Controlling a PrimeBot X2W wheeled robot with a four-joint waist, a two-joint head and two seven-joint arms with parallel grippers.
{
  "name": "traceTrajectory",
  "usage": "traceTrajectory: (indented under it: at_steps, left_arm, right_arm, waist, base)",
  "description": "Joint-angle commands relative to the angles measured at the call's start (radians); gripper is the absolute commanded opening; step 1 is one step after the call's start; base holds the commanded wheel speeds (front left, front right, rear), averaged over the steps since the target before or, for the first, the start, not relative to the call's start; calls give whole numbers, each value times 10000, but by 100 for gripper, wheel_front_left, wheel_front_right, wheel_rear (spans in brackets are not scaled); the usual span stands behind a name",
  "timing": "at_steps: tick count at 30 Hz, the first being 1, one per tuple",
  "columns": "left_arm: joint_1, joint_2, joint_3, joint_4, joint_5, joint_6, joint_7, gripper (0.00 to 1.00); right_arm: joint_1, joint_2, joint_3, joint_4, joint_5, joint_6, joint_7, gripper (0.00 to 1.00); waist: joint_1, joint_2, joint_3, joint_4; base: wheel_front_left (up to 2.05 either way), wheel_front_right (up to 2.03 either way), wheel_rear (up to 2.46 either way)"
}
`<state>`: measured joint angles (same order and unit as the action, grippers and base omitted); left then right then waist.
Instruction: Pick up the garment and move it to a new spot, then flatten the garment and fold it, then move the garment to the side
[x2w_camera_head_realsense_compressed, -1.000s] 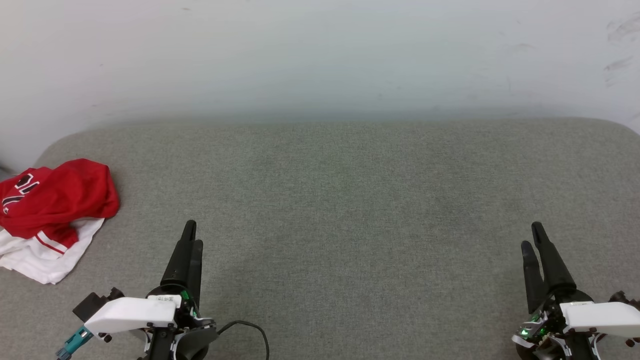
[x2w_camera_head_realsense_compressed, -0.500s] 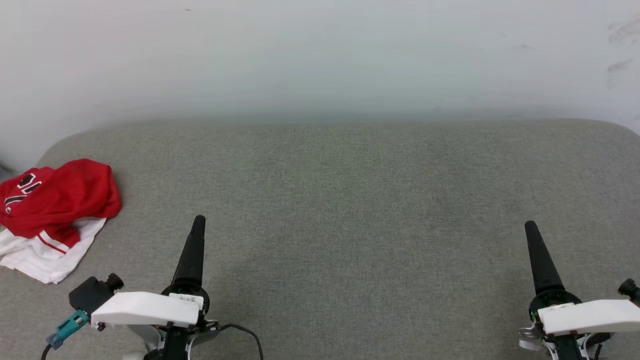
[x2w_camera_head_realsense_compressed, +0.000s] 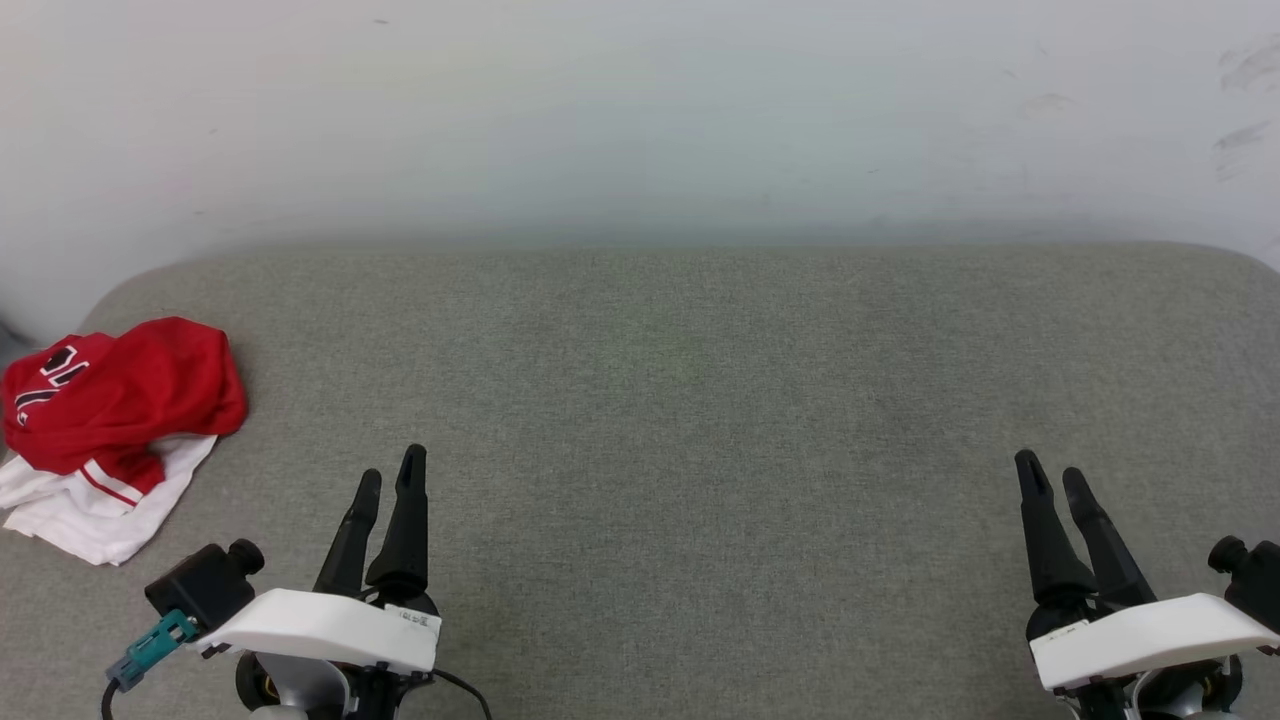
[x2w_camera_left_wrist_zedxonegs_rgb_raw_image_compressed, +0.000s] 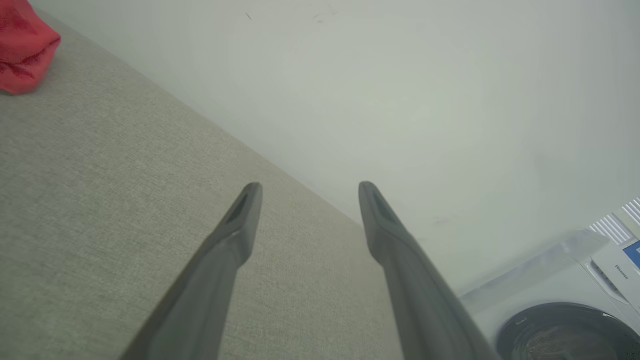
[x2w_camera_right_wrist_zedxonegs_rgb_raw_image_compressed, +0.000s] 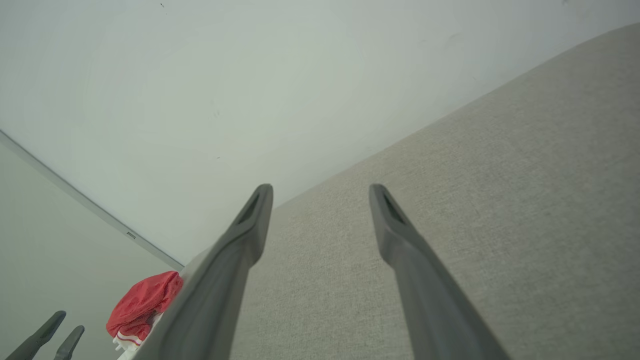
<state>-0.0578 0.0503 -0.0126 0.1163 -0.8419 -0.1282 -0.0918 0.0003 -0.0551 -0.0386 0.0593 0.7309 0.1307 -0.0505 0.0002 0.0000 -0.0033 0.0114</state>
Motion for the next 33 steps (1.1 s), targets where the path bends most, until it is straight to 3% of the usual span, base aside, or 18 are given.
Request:
traceTrajectory:
  at_steps: [1, 12, 33]
  left_arm:
    - [-10, 7, 34, -148, 561, -23, -108, 100]
    - [13, 157, -266, -131, 2957, 221, -423, 100]
    - [-29, 559, -838, 166, 5154, 823, -932, 100]
  right_arm:
    - [-63, -16, 5, -254, -525, 1, 27, 100]
    - [88, 31, -203, -599, -2589, 1, 152, 100]
    - [403, 51, -445, -1052, -4855, 1, 378, 100]
  waist:
    - [-2, 0, -1, 6]
    - [-2, 0, -8, 50]
    - [-2, 0, -19, 73]
  base:
    - [0, 0, 0]
    - [0, 0, 0]
    - [0, 0, 0]
